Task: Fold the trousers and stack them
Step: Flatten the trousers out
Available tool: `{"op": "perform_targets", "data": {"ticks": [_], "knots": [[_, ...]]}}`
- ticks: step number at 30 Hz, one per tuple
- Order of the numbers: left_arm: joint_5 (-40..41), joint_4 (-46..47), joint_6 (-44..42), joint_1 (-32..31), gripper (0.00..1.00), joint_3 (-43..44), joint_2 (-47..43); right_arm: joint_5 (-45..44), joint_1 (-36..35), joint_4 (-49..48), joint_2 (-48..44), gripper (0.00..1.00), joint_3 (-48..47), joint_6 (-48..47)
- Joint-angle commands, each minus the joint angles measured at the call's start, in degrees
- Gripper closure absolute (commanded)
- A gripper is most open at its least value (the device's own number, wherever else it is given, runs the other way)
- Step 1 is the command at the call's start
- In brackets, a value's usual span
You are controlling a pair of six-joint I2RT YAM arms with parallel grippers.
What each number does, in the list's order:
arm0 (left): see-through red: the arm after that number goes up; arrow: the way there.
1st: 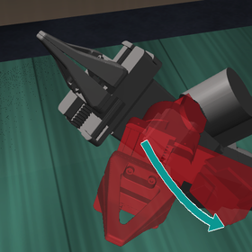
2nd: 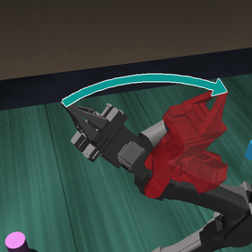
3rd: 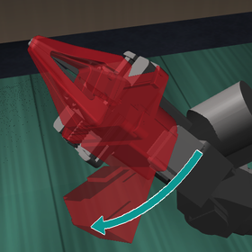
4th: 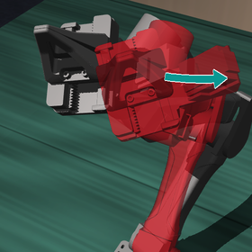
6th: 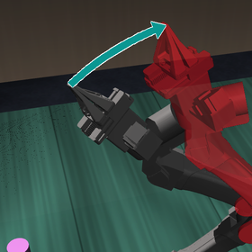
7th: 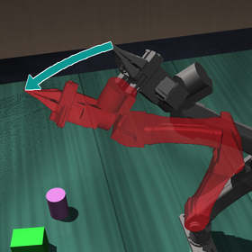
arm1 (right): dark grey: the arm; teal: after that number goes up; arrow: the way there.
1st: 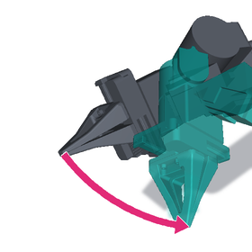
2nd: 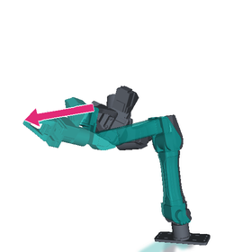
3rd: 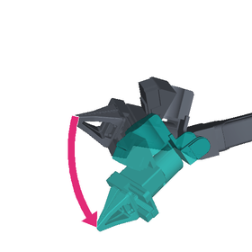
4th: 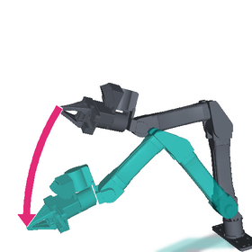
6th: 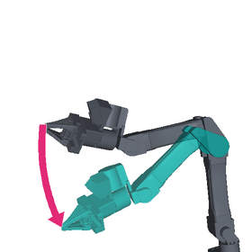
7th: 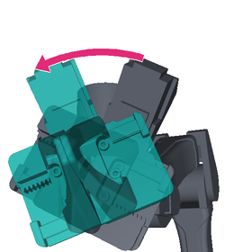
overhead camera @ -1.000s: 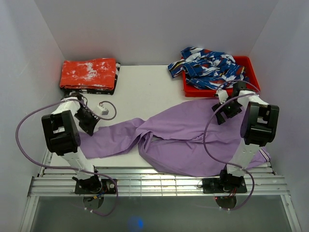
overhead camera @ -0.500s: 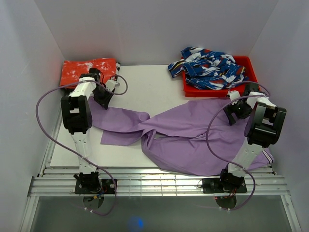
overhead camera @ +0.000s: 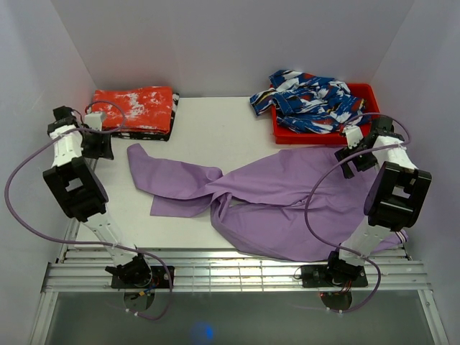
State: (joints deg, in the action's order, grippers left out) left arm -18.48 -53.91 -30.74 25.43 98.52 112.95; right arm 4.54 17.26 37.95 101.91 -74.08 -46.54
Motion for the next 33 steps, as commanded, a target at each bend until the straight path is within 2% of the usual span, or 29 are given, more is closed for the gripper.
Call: {"op": "perform_targets", "data": {"ticks": [1,8,12,13,16,17,20,28,33], "knots": [[-5.0,2.4,2.3,-0.5,0.3,-1.9,0.6,3.8,0.1,0.7,-1.4,0.04,0.1,0.5],[-23.0,6.4,8.1,0.0,0.28,1.3,9.0,6.0,0.1,1.2,0.5,0.04,-1.8,1.4],[-29.6,12.2,13.4,-0.1,0.27,-1.8,11.3,6.7,0.1,1.9,1.7,0.03,-3.2,1.4],[-29.9,13.0,14.0,-0.2,0.33,-2.5,11.5,7.0,0.1,1.9,1.9,0.03,-3.3,1.2],[-28.5,15.2,16.1,-0.6,0.51,-4.8,11.7,7.4,-0.2,1.2,2.6,0.03,-3.2,-0.2],[-27.0,15.9,17.2,-0.6,0.69,-5.2,11.2,7.1,-0.3,1.0,3.6,0.03,-3.2,-0.2],[-24.0,16.6,17.6,-0.6,1.0,-5.9,7.3,5.0,-0.5,-0.9,5.7,0.02,-2.6,-0.7],[0.3,17.3,18.4,0.8,1.0,-1.3,-5.0,-0.6,-0.4,-6.9,7.2,0.01,0.6,0.3],[4.5,17.3,18.2,0.8,1.0,4.4,0.7,-2.2,-0.4,-8.2,8.0,0.02,-0.9,2.0]]}}
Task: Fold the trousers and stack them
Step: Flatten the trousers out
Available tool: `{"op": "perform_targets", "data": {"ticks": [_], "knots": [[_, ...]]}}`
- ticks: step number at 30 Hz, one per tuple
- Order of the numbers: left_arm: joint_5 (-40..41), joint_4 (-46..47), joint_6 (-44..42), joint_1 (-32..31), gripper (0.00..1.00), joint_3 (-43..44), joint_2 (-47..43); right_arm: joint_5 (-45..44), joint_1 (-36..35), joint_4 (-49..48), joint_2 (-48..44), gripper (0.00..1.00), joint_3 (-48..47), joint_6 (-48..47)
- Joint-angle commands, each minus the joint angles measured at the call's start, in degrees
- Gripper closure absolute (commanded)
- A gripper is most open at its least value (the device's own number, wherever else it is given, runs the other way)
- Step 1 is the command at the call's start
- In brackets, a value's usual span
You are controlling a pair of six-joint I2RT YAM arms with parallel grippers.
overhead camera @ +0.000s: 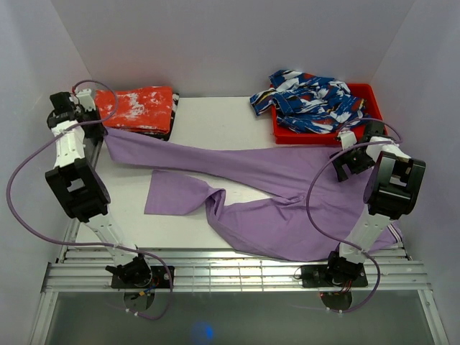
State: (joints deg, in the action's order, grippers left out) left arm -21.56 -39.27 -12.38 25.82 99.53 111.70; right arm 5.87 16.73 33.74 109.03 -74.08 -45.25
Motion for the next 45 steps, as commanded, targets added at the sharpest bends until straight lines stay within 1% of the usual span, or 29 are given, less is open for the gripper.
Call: {"op": "perform_targets", "data": {"ticks": [1,2,3,4,5,6,7,9,10,12,13,16,17,18,19,20,21,22,24,26,27,29,30,31,33,38,41,44,45], "knots": [[8.1,2.7,0.4,0.5,1.0,4.4,3.5,-3.6,0.1,-3.9,0.8,0.02,-1.2,1.0],[8.2,2.5,0.5,0.5,1.0,5.8,5.4,-3.8,0.1,-4.0,0.8,0.02,-1.5,1.5],[8.5,2.4,1.2,0.5,1.0,9.1,7.4,-3.9,0.1,-4.6,0.7,0.02,-1.8,1.8],[8.4,2.4,1.9,0.5,1.0,10.8,11.2,-3.9,0.1,-4.8,0.7,0.02,-2.3,2.2],[7.2,2.1,2.3,0.4,1.0,12.6,13.2,-3.8,0.1,-4.9,0.7,0.03,-2.6,2.8],[7.1,1.4,2.7,0.4,1.0,17.1,15.3,-3.7,0.1,-4.8,0.8,0.03,-3.0,3.1],[7.1,0.4,3.2,0.3,1.0,19.5,19.4,-3.3,0.1,-4.3,1.0,0.03,-3.9,3.4],[6.9,-3.5,3.9,0.2,0.83,24.3,23.0,-3.0,0.1,-3.6,1.6,0.03,-4.8,4.1],[6.5,-5.0,3.9,0.2,0.7,28.1,25.3,-3.1,0.1,-3.6,1.6,0.03,-5.3,4.1],[6.9,-8.2,3.3,0.2,0.4,29.1,25.4,-3.4,0.1,-3.9,1.5,0.03,-5.4,4.1],[6.4,-8.3,2.6,0.2,0.38,26.0,24.2,-3.6,0.1,-3.9,1.4,0.03,-5.4,4.1],[1.6,-6.3,-2.8,0.3,0.35,15.9,13.7,-3.7,0.1,-3.7,1.3,0.03,-4.9,3.7],[-0.2,-5.0,-4.7,0.3,0.34,8.1,6.8,-3.8,0.1,-3.7,0.7,0.02,-4.6,3.7],[-3.2,-4.9,-8.7,0.2,0.31,4.7,3.5,-3.6,0.1,-3.6,0.4,0.02,-3.9,3.6],[-4.8,-6.4,-10.3,0.3,0.29,1.6,0.5,-2.6,0.1,-3.2,-0.8,0.02,-3.6,3.3],[-6.2,-8.2,-12.5,0.2,0.29,-2.6,-1.8,-2.1,0.1,-2.8,-1.6,0.02,-3.4,3.3],[-6.8,-10.0,-14.1,0.0,0.28,-4.2,-5.1,-1.2,0.1,-1.6,-2.3,0.03,-3.5,3.3],[-8.5,-13.9,-16.6,-0.1,0.28,-5.6,-6.4,0.4,0.1,-0.9,-4.1,0.03,-3.6,3.4],[-10.0,-17.3,-18.8,-0.7,0.28,-10.5,-8.7,1.8,0.1,2.0,-5.8,0.04,-4.7,3.2],[-9.5,-18.0,-19.0,-1.8,0.26,-14.8,-10.1,3.3,0.1,4.2,-7.7,0.04,-5.5,2.4],[-9.6,-17.3,-18.6,-2.4,0.26,-19.3,-11.5,4.0,0.1,7.1,-8.0,0.05,-5.9,1.8],[-8.2,-13.1,-15.8,-4.0,0.25,-23.8,-12.6,5.1,0.1,10.4,-8.4,0.05,-6.3,-0.3],[-7.3,-11.6,-14.5,-4.8,0.25,-27.5,-13.1,5.3,0.1,11.8,-8.3,0.05,-6.4,-0.9],[-6.5,-8.8,-13.4,-5.5,0.25,-29.0,-13.6,5.1,0.1,13.9,-8.0,0.05,-6.3,-1.2],[-4.3,-6.4,-9.7,-8.1,0.24,-32.7,-13.8,4.9,0.1,15.0,-8.1,0.05,-5.3,-2.8],[0.6,0.0,-4.9,-14.2,0.23,-38.3,-13.1,5.3,0.1,14.3,-8.8,0.05,0.9,-3.7],[3.9,2.4,-1.8,-15.3,0.34,-40.8,-11.0,3.7,0.1,10.4,-8.5,0.05,6.2,-4.4],[8.6,4.2,-0.6,-15.3,0.61,-41.8,-9.7,0.6,0.1,7.0,-7.1,0.04,9.6,-5.3],[10.2,4.3,-0.6,-15.1,0.69,-41.7,-9.7,-0.5,0.1,4.3,-6.6,0.04,11.4,-5.5]]}}
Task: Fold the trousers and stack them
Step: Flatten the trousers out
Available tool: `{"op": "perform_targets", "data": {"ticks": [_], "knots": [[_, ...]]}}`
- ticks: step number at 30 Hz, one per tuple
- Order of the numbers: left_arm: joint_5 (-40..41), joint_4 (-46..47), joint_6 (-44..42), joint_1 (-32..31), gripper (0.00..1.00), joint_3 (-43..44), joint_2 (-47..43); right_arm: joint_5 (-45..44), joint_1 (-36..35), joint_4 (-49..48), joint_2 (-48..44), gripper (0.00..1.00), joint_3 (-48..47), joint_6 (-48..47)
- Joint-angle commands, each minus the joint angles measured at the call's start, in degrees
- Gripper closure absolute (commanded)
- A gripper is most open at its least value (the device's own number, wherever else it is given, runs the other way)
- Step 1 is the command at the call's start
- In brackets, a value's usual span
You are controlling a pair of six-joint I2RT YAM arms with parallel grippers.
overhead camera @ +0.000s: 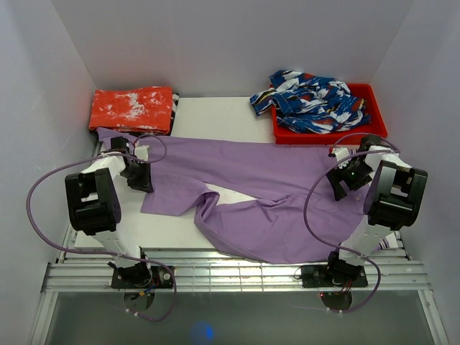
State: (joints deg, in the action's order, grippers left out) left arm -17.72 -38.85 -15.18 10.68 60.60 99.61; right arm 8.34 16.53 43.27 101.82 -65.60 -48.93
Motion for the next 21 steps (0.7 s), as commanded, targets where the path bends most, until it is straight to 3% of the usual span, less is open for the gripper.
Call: {"op": "perform_targets", "data": {"ticks": [1,3,12,18,20,21], "knots": [[8.2,3.8,1.5,0.3,0.84,-2.6,2.1,-5.2,0.3,-6.3,1.7,0.04,3.6,-2.1],[9.7,3.3,0.4,2.5,1.0,-1.5,0.6,-7.4,0.7,-9.8,2.8,0.04,4.8,-2.8],[11.9,-1.5,-13.8,20.0,1.0,9.1,-0.8,-10.4,3.2,-11.6,6.4,0.04,-1.4,-1.7],[12.2,-2.1,-17.1,21.6,1.0,13.7,0.5,-10.8,3.8,-11.5,7.0,0.05,-4.1,-1.7],[1.0,-9.9,-21.9,21.9,1.0,17.2,0.8,-11.2,3.9,-11.4,7.1,0.05,-4.6,-1.7],[-3.7,-13.3,-25.1,21.9,0.91,17.6,-0.1,-11.1,4.3,-11.4,7.0,0.05,-5.1,-1.7]]}}
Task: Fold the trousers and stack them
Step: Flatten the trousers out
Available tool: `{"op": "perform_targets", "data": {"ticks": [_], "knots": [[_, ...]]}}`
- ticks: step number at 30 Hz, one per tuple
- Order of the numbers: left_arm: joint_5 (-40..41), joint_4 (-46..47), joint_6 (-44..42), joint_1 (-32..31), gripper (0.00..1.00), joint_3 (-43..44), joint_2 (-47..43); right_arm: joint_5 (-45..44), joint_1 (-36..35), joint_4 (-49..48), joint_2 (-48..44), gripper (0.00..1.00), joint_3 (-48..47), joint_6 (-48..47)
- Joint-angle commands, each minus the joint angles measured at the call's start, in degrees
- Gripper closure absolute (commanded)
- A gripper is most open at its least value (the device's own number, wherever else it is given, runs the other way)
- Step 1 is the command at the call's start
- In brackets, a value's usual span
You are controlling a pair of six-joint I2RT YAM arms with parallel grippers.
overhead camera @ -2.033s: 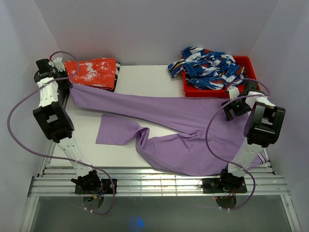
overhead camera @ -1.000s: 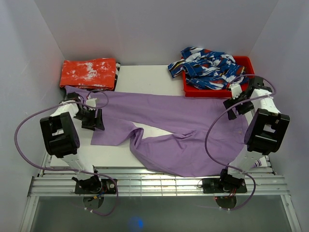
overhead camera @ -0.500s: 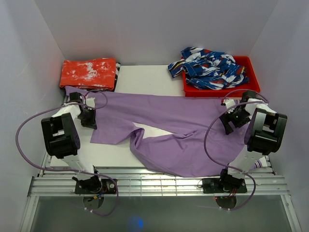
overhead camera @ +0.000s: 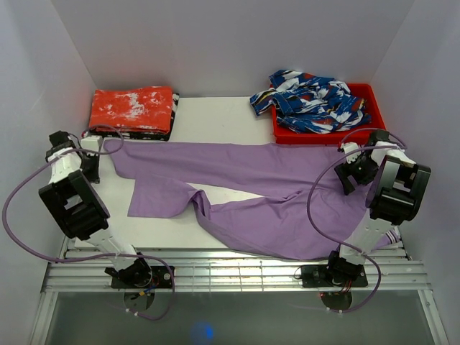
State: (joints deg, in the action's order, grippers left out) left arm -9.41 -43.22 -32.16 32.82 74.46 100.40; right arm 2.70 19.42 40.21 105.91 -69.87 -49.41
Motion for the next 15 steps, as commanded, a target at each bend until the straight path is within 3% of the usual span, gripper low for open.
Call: {"op": "perform_targets", "data": {"ticks": [1,3,4,8,11,15], "knots": [[-20.6,-13.4,-16.3,-0.2,0.68,3.8,-2.3,-5.5,1.4,-8.3,3.0,0.05,-1.0,-1.1],[-25.4,-14.9,-26.0,-0.3,0.58,-0.3,-8.0,-5.4,1.6,-7.6,3.0,0.05,-1.7,-1.4],[-28.1,-16.9,-37.5,-0.4,0.52,-2.0,-9.7,-5.2,1.6,-7.3,3.0,0.05,-1.9,-1.3],[-28.8,-21.2,-62.1,-1.1,0.41,-9.2,-15.1,-4.5,1.6,-5.2,3.2,0.05,-3.5,-1.1],[-27.1,-21.1,-69.7,-4.4,0.38,-11.8,-15.5,-4.2,1.6,-4.6,3.0,0.05,-4.0,-1.0],[-25.7,-16.7,-73.6,-9.8,0.34,-15.8,-15.4,-4.4,1.6,-4.0,3.0,0.05,-4.5,-0.9]]}}
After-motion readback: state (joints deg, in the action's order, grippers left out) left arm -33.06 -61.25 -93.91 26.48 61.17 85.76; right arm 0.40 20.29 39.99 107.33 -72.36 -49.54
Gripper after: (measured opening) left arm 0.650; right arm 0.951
